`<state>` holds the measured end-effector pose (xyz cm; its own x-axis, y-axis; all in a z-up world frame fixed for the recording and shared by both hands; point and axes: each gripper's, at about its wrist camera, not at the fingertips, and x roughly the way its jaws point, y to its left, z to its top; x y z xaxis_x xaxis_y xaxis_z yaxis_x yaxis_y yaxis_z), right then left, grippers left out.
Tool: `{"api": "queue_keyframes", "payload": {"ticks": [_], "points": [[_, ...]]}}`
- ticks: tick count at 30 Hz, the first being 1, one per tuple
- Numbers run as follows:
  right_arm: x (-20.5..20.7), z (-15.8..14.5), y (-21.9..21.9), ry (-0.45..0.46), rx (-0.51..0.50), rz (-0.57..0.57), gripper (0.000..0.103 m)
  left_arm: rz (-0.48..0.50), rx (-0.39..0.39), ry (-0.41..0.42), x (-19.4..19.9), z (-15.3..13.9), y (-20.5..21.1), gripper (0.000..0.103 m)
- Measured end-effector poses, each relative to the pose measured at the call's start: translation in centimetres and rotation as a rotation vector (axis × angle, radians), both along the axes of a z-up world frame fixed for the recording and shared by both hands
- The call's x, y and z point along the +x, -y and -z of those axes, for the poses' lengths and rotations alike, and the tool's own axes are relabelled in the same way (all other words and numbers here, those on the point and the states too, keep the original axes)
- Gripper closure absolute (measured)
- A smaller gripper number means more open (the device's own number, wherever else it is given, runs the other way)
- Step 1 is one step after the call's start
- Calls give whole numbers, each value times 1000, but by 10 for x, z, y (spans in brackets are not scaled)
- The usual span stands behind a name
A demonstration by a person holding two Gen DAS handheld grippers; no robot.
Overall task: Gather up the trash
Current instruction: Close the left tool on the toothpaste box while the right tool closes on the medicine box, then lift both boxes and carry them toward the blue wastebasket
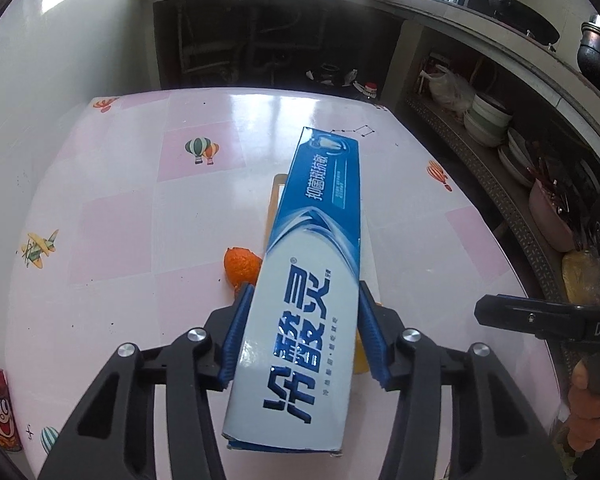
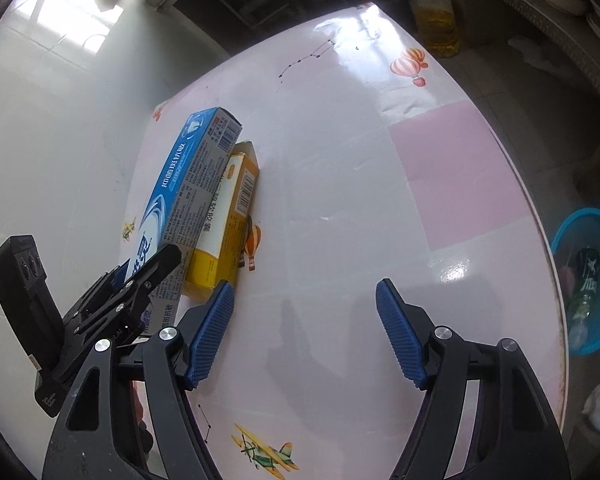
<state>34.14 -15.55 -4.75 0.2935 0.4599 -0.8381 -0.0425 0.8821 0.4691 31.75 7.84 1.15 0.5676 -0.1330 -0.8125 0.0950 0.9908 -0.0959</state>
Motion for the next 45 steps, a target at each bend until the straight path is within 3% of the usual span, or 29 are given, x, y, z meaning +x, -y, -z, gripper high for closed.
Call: {"api": "queue_keyframes", "payload": {"ticks": [7, 11, 15, 24, 27, 38, 41, 45], "points": [[5, 4, -21, 9, -9, -38, 33, -128, -100, 71, -31, -13, -46, 59], [16, 4, -45, 12, -11, -68, 31, -199, -129, 45, -45, -5, -67, 59], [36, 3, -78, 30, -30, -93, 18, -255, -184, 23, -53, 6, -82, 59], [85, 22, -148, 27, -191, -138, 15, -298, -179, 46, -75, 10, -88, 59], [94, 29, -159, 27, -195, -156, 11, -297, -178, 41, -78, 13, -89, 59], [97, 29, -172, 29, -222, -179, 12, -308, -186, -1, -74, 26, -87, 59], [97, 27, -168, 51, -236, -164, 28, -311, -188, 1, -74, 27, -89, 59], [94, 20, -146, 65, -191, -127, 30, -311, -190, 4, -81, 26, -91, 59]]}}
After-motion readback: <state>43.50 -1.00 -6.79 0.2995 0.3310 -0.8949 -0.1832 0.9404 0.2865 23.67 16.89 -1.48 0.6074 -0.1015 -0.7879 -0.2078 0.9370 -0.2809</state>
